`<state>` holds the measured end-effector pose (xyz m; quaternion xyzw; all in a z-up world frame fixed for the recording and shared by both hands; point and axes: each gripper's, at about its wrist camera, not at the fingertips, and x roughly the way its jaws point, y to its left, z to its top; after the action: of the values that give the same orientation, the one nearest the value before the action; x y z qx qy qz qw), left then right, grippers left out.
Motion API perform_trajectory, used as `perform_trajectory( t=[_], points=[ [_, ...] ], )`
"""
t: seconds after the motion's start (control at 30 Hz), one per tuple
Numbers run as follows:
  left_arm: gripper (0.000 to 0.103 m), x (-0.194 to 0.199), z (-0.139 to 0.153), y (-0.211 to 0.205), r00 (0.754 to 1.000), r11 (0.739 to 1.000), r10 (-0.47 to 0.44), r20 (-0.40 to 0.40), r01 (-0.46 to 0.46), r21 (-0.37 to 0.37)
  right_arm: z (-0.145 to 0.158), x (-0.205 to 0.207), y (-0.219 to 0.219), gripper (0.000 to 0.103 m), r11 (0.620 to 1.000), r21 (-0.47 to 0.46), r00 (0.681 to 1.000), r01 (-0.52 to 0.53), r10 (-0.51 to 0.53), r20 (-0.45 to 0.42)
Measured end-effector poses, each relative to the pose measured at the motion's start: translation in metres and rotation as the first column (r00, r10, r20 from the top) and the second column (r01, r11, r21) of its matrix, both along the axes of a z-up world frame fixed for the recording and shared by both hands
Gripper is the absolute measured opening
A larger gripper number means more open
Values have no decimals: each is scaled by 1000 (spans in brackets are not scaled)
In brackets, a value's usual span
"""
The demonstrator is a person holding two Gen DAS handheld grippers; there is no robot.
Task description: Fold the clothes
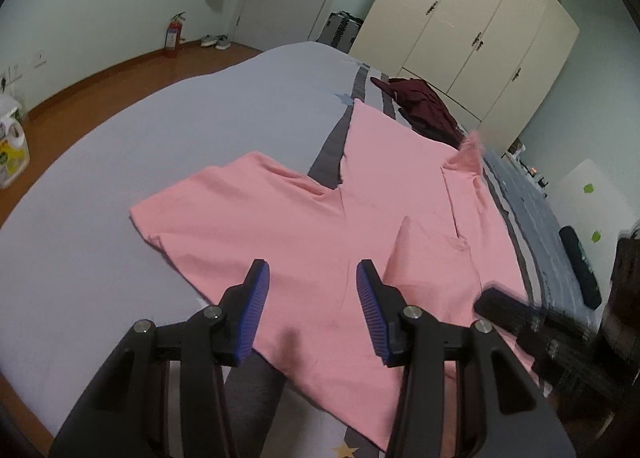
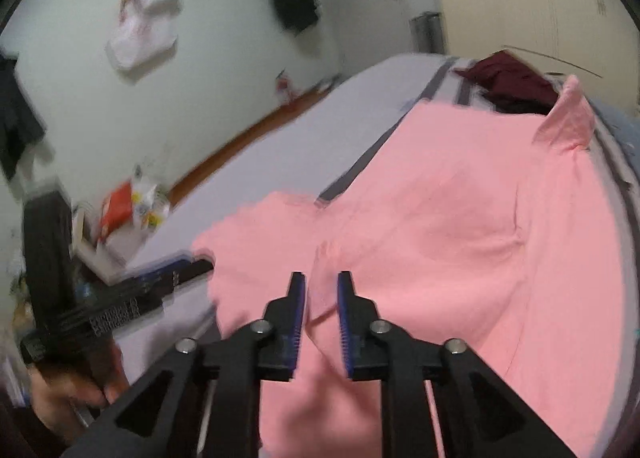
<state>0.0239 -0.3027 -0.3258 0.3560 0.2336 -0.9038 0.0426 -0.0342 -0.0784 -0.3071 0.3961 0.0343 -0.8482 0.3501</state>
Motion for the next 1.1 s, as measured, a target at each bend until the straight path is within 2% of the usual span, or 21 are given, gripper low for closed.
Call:
perform_trajectory(
  t=[0.03,0.1,0.13,0.27,0.4,0.47,0.53,0.6,0.83,0.93,0.97,1.07,1.1],
  points=[
    [42,0,-1,0,1000,1000,-9,1,9,8,-5,5,1,21,1000,5,1000,-12,12,-4],
    [42,-4,-4,4,999,999,-41,6,41,25,-7,14,18,33,1000,-4,1000,-9,9,-15],
    [42,-7,-6,8,998,998,-60,9,60,35,-7,18,32,35,1000,-2,1000,6,-6,-26],
    [43,-22,-15,28,988,985,-148,35,144,92,-10,28,83,37,996,49,995,75,-72,-63],
    [45,-36,-30,49,972,971,-217,93,204,128,-33,30,123,39,992,84,995,97,-94,-37],
    [46,-40,-35,51,970,968,-218,110,201,148,-41,37,130,39,992,97,997,81,-79,-23],
    [46,-42,-42,49,965,958,-228,131,199,204,-48,42,130,39,993,105,998,61,-59,-25],
    [46,-44,-47,49,962,951,-233,144,194,242,-54,47,126,46,993,111,999,46,-43,-31],
    [46,-63,-60,55,959,951,-231,165,187,245,-75,58,116,47,989,144,999,25,-20,-35],
    [45,-72,-58,63,956,947,-255,145,217,237,-80,62,116,47,987,160,998,24,-15,-58],
    [42,-72,-55,63,957,948,-257,137,223,226,-81,63,116,48,986,166,998,24,-13,-65],
    [9,-73,-47,64,958,952,-263,113,238,192,-85,63,116,48,985,173,998,16,-4,-70],
    [5,-73,-44,65,959,953,-265,105,243,180,-85,63,116,48,985,173,997,15,-2,-71]
  ],
)
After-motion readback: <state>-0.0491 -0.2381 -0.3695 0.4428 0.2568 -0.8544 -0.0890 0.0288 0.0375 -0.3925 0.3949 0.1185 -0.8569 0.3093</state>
